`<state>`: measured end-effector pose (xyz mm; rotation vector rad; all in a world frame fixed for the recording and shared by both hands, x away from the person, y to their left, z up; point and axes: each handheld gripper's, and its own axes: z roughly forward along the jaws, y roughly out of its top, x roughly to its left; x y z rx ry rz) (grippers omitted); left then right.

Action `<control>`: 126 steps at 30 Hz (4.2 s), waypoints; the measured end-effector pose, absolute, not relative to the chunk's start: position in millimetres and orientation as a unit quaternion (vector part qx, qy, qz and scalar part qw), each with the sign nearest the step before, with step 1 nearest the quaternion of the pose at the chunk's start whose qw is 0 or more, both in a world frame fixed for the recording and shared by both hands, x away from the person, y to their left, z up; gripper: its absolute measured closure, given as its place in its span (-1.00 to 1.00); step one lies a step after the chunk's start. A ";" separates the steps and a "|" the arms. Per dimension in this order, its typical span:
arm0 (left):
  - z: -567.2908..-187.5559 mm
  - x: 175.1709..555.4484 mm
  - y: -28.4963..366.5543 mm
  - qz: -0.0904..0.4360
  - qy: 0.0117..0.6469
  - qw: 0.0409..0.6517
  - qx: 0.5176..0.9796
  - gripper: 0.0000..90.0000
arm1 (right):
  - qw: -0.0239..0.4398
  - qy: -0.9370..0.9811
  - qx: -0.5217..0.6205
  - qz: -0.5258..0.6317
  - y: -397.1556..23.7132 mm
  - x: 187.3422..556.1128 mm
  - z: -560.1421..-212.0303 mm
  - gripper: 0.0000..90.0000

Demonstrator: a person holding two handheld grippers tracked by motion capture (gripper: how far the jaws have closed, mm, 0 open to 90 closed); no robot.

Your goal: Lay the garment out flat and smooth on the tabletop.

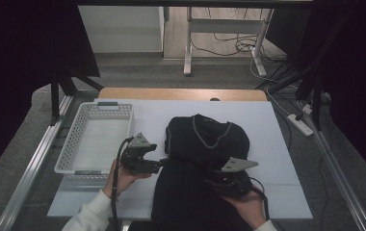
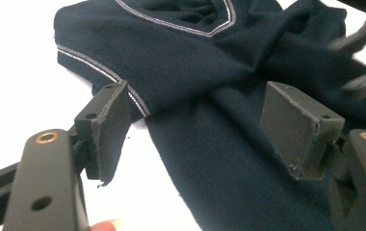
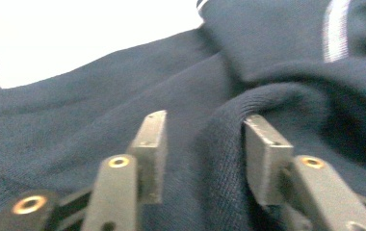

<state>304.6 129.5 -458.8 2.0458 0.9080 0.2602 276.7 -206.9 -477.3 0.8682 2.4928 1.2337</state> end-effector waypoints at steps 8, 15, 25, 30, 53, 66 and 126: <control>-459.5 304.6 129.0 0.104 0.365 0.429 0.820 -0.40 | 0.166 0.813 0.376 0.413 -274.8 261.1 -470.4 0.00; -461.8 305.2 127.3 0.102 0.366 0.424 0.822 -0.42 | 0.158 0.816 0.409 0.378 -291.5 255.7 -491.4 -0.06; -462.7 305.4 126.3 0.102 0.365 0.423 0.823 -0.43 | 0.136 0.839 0.394 0.350 -261.9 263.5 -511.1 -0.15; -463.1 305.2 125.3 0.101 0.365 0.423 0.823 -0.43 | 0.143 0.853 0.380 0.329 -250.2 270.9 -519.0 -0.15; -460.6 305.5 129.9 0.103 0.368 0.427 0.820 -0.42 | 0.180 0.831 0.368 0.378 -294.5 260.4 -463.4 0.86; -460.9 305.7 129.4 0.104 0.367 0.425 0.821 -0.43 | 0.217 0.815 0.378 0.381 -306.0 260.9 -445.4 0.86; -462.1 305.3 129.1 0.105 0.368 0.421 0.822 -0.44 | 0.130 0.869 0.373 0.298 -278.3 239.7 -501.6 -0.19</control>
